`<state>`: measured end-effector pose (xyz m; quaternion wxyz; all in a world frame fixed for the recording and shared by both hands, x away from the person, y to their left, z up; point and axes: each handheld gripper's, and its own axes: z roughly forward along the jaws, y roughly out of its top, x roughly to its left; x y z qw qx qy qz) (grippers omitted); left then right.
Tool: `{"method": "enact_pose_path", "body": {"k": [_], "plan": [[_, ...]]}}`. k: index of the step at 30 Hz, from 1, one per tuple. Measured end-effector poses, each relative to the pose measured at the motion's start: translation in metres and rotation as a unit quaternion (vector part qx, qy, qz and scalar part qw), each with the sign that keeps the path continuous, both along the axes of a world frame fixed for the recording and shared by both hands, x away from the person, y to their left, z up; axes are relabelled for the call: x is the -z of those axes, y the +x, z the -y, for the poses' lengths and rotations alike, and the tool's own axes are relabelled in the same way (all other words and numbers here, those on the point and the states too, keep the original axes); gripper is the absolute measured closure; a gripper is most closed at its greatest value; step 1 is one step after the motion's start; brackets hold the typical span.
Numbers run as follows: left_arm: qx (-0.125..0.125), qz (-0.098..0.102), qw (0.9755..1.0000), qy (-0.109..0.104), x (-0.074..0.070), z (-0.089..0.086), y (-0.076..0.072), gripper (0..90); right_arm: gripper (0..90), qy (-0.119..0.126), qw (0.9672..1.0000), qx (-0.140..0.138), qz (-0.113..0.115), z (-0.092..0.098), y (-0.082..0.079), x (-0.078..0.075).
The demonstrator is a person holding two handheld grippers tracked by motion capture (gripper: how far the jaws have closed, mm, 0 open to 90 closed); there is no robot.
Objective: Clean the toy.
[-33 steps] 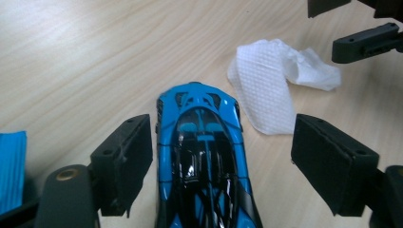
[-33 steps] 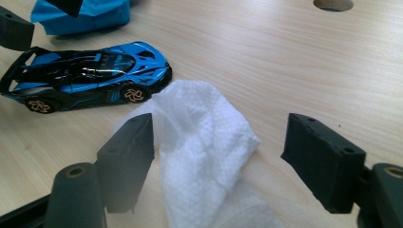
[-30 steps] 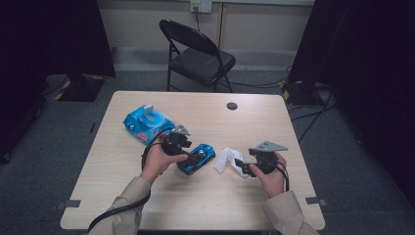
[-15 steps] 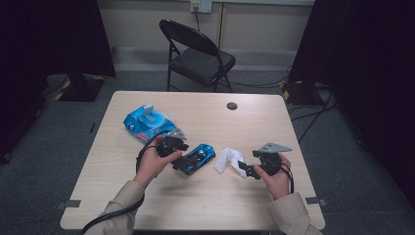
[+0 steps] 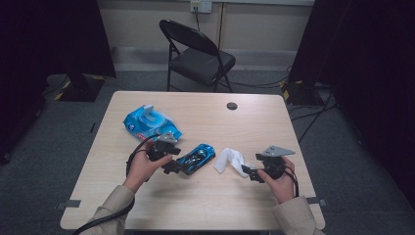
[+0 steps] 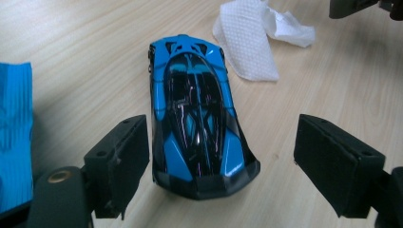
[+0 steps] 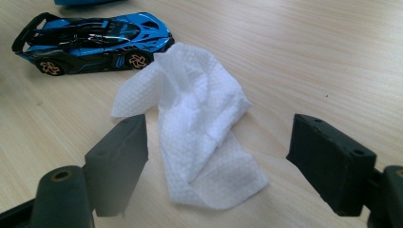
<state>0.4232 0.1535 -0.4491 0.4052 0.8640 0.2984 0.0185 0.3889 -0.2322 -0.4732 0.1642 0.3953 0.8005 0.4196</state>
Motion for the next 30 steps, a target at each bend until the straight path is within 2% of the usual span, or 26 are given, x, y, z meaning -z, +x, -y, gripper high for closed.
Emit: {"method": "enact_pose_path", "body": {"k": [5, 12, 21, 30], "plan": [[-0.003, 0.002, 1.0000, -0.002, 0.000, -0.009, -0.004, 18.2, 20.5, 0.002, 1.0000, -0.003, -0.001, 0.004, -0.005, -0.001], [-0.007, 0.007, 0.9999, 0.007, 0.002, -0.020, -0.009, 18.0, 20.6, 0.005, 1.0000, -0.002, -0.001, 0.011, -0.010, -0.001], [-0.008, 0.006, 0.9999, 0.010, 0.005, -0.033, -0.019, 18.6, 20.5, -0.003, 1.0000, 0.003, -0.005, 0.022, -0.019, 0.003], [-0.012, 0.005, 0.9999, 0.003, 0.011, -0.046, -0.031, 18.9, 20.7, -0.005, 1.0000, 0.001, -0.008, 0.028, -0.027, 0.006]]}}
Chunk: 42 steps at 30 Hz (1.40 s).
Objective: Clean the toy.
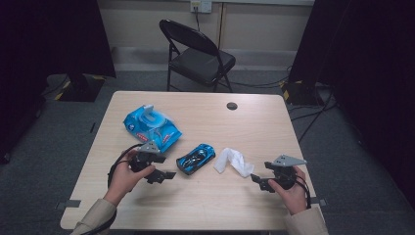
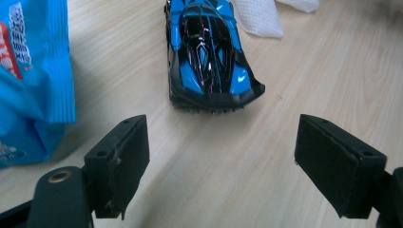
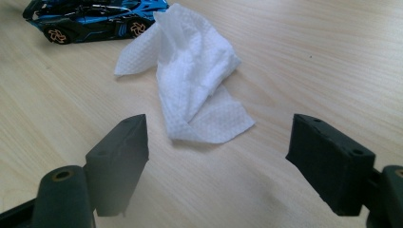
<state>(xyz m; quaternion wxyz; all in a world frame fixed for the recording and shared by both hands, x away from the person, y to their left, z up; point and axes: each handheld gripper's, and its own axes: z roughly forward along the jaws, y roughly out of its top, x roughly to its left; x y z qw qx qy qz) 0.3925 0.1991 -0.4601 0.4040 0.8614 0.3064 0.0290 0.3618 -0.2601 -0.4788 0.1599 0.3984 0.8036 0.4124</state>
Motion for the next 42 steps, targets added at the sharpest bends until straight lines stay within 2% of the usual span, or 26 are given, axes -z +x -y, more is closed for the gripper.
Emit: {"method": "enact_pose_path", "body": {"k": [7, 13, 27, 31, 34, 38, 40, 42], "plan": [[0.002, -0.001, 1.0000, 0.005, 0.005, -0.009, -0.008, 18.9, 20.7, -0.004, 1.0000, 0.000, -0.006, 0.004, -0.004, 0.004], [-0.007, -0.007, 1.0000, 0.001, 0.009, -0.020, -0.014, 19.1, 20.7, -0.008, 0.9999, -0.001, -0.010, 0.009, -0.009, 0.006], [-0.004, -0.006, 0.9998, 0.017, 0.022, -0.034, -0.026, 19.2, 20.8, -0.016, 0.9997, 0.006, -0.017, 0.017, -0.015, 0.012], [0.004, 0.001, 0.9997, 0.024, 0.026, -0.035, -0.029, 19.7, 20.8, -0.029, 0.9994, 0.005, -0.018, 0.017, -0.015, 0.015], [0.004, 0.006, 0.9997, 0.023, 0.028, -0.036, -0.031, 19.5, 20.8, -0.035, 0.9992, 0.003, -0.020, 0.017, -0.016, 0.018], [0.007, 0.033, 0.9988, 0.035, 0.033, -0.038, -0.034, 19.2, 20.1, -0.050, 0.9985, 0.004, -0.023, 0.018, -0.017, 0.022], [0.008, 0.027, 0.9991, 0.034, 0.037, -0.039, -0.034, 18.8, 19.9, -0.062, 0.9977, 0.001, -0.025, 0.019, -0.017, 0.024], [0.013, 0.035, 0.9986, 0.036, 0.040, -0.038, -0.035, 17.1, 18.8, -0.059, 0.9980, 0.002, -0.022, 0.020, -0.018, 0.026]]}}
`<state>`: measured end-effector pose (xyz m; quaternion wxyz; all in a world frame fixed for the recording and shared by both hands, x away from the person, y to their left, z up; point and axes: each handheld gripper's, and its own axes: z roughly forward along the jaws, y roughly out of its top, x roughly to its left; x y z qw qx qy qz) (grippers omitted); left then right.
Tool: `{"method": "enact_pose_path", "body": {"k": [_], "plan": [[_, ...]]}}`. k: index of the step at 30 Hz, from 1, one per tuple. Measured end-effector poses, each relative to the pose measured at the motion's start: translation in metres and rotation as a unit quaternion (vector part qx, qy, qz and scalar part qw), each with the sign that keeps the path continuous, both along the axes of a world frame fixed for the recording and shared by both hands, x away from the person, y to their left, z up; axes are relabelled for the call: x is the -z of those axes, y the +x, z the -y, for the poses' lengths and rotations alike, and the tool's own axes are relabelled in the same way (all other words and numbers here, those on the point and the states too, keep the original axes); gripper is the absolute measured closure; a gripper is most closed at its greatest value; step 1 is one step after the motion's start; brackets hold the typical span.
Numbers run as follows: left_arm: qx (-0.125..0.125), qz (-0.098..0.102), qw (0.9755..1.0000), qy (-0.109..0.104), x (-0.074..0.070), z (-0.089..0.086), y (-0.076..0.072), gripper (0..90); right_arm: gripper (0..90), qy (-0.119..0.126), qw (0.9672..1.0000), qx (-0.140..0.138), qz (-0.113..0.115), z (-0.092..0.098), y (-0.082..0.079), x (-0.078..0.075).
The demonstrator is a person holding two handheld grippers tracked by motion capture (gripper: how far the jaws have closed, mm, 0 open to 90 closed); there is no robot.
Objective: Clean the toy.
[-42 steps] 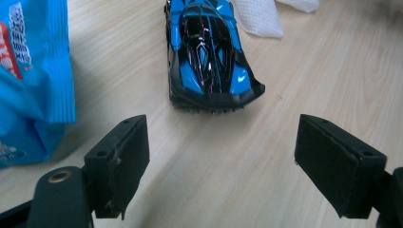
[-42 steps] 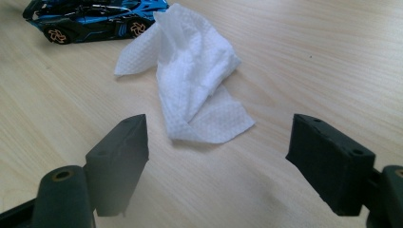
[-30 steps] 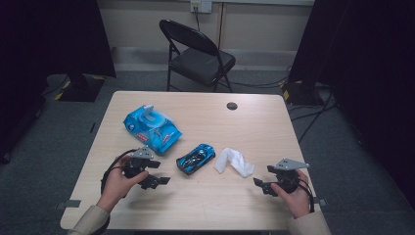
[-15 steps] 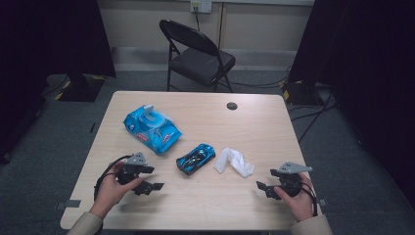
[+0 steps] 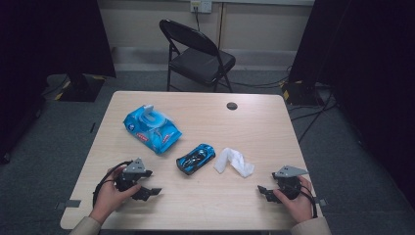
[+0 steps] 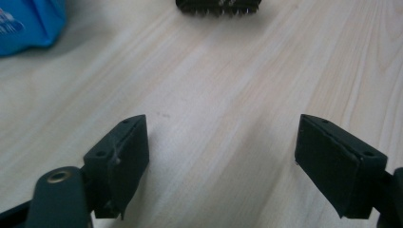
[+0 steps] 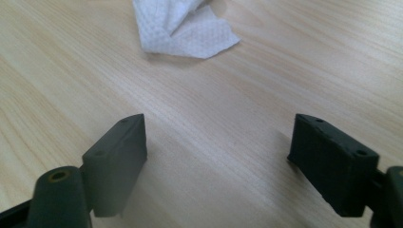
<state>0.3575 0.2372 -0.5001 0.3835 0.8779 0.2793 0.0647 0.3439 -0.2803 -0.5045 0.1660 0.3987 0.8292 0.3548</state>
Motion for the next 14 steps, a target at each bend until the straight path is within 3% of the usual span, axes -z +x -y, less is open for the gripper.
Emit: {"method": "enact_pose_path", "body": {"k": [7, 14], "plan": [[0.030, 0.038, 0.9987, 0.016, 0.0046, 0.0023, -0.0020, 14.6, 17.8, 0.005, 0.9999, 0.000, 0.011, 0.0009, -0.0013, 0.0025], [0.031, 0.041, 0.9986, 0.014, 0.0068, 0.0048, -0.0039, 8.4, 17.8, 0.006, 0.9999, 0.000, 0.011, 0.0008, -0.0014, 0.0026]]}}
